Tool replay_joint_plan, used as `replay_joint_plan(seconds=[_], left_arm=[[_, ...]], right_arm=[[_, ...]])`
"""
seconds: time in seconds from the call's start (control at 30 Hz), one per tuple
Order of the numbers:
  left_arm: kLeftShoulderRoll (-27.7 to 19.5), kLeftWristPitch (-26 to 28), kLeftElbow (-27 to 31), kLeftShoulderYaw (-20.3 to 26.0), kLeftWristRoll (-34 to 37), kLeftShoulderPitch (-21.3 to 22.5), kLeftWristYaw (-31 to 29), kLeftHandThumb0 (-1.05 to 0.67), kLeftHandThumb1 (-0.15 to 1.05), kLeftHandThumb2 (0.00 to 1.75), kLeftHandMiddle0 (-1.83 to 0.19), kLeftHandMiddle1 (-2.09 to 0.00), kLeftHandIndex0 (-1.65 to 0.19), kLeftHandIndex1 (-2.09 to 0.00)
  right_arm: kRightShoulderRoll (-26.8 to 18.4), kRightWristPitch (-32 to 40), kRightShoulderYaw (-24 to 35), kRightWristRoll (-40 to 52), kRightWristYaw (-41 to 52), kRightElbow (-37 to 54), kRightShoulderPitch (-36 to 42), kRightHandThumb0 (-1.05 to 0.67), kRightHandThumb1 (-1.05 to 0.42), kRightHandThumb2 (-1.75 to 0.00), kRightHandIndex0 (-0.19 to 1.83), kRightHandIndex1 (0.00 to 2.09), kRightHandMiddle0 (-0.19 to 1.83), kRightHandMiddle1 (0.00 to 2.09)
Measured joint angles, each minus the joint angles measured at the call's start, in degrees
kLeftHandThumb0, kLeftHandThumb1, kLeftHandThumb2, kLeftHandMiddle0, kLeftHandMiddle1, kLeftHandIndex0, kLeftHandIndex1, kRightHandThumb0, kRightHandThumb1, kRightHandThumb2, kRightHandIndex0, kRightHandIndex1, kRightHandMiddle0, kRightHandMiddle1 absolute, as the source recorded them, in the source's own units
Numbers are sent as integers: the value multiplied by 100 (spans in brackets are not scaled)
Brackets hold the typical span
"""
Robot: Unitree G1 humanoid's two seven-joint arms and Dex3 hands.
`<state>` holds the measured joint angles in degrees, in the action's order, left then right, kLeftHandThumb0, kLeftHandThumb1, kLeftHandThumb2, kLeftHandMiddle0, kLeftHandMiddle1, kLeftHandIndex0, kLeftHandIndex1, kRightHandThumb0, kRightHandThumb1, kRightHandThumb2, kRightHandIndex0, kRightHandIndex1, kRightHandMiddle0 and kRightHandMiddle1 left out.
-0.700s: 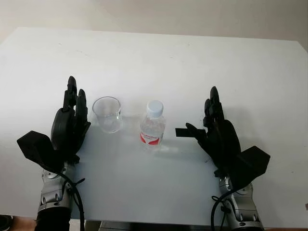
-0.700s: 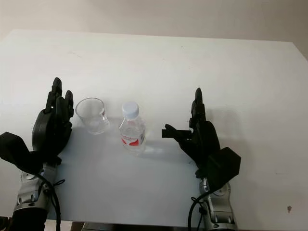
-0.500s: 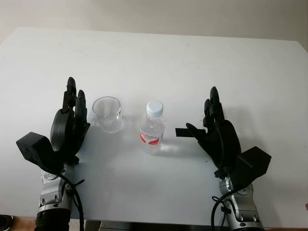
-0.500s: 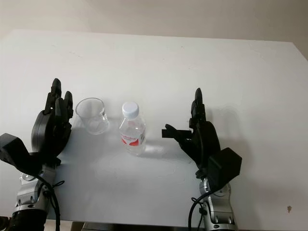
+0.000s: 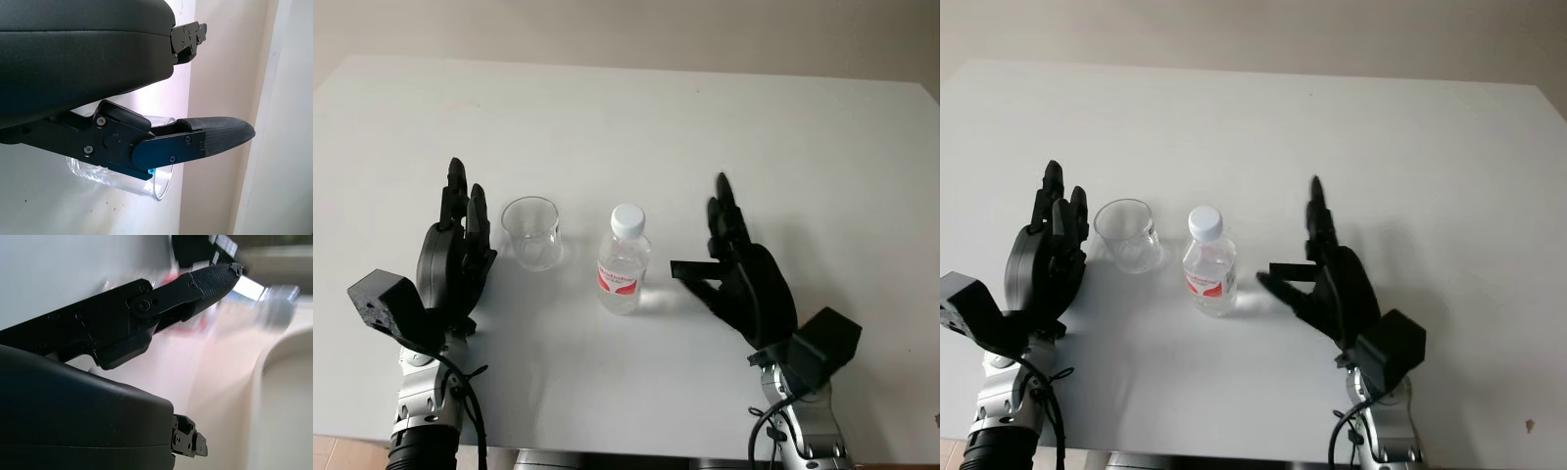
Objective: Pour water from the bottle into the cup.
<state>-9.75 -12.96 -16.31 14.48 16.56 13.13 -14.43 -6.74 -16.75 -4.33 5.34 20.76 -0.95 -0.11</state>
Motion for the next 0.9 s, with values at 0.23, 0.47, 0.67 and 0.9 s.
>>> replay_joint_plan(seconds=[0.23,0.47,0.67,0.9], left_arm=[[9,0,0,2,-2,0,15,-77,105,57,17,-6,19,-1],[8,-1,6,6,-2,-1,15,-76,105,58,17,-5,19,-2],[9,-1,61,6,-2,-8,15,-75,105,58,16,-6,19,-3],[8,0,214,13,-3,-46,15,-75,105,58,15,-6,18,-4]], right_arm=[[7,313,-479,-35,99,833,312,-99,-93,-4,-19,0,-19,0],[250,415,-754,-89,-133,799,287,-96,-94,-5,-19,0,-19,0],[750,226,-784,-415,-763,-450,-115,-102,-98,-6,-19,0,-19,0],[894,196,-771,-534,-1220,-1086,-595,-102,-98,-6,-19,0,-19,0]])
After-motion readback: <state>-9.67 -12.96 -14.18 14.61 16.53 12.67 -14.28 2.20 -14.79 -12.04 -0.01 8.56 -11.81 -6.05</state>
